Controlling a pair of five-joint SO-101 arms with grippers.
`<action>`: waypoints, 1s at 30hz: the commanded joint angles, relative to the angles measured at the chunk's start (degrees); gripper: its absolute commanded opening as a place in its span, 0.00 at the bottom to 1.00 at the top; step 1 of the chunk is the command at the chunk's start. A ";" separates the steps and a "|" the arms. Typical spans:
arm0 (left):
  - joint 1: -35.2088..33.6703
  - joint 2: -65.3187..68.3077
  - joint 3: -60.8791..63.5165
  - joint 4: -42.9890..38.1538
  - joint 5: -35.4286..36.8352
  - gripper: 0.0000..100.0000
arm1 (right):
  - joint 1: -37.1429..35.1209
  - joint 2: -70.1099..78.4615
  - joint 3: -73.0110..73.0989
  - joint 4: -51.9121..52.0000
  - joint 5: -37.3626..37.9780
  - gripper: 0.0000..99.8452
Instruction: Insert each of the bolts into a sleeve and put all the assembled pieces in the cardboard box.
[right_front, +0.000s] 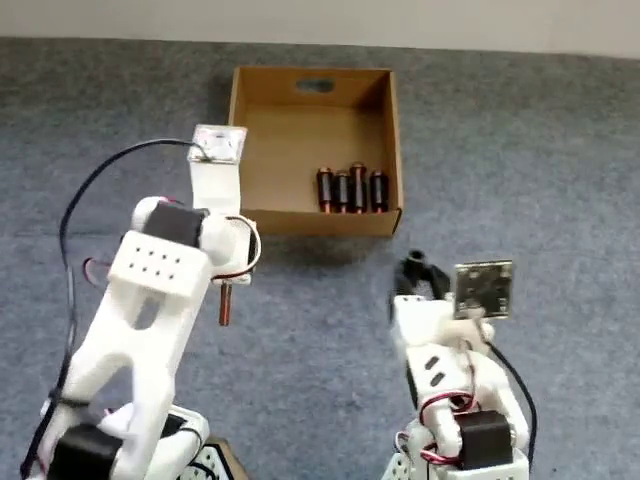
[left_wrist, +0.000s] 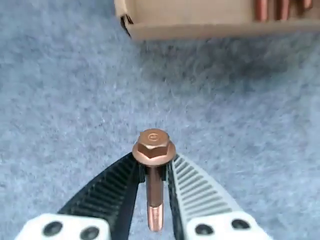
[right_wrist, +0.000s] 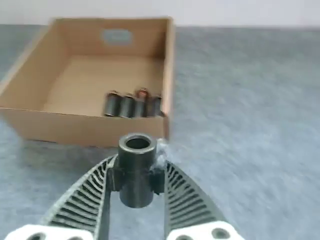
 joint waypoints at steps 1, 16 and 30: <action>-0.40 -8.48 -2.95 -1.14 0.00 0.01 | -7.52 -0.31 2.59 -10.07 0.00 0.01; 16.66 -27.30 -3.30 -33.67 0.09 0.01 | -17.63 -0.31 18.42 -41.54 0.00 0.01; 23.87 -27.74 12.35 -50.90 -0.44 0.01 | -17.54 -0.31 18.68 -41.36 -0.09 0.01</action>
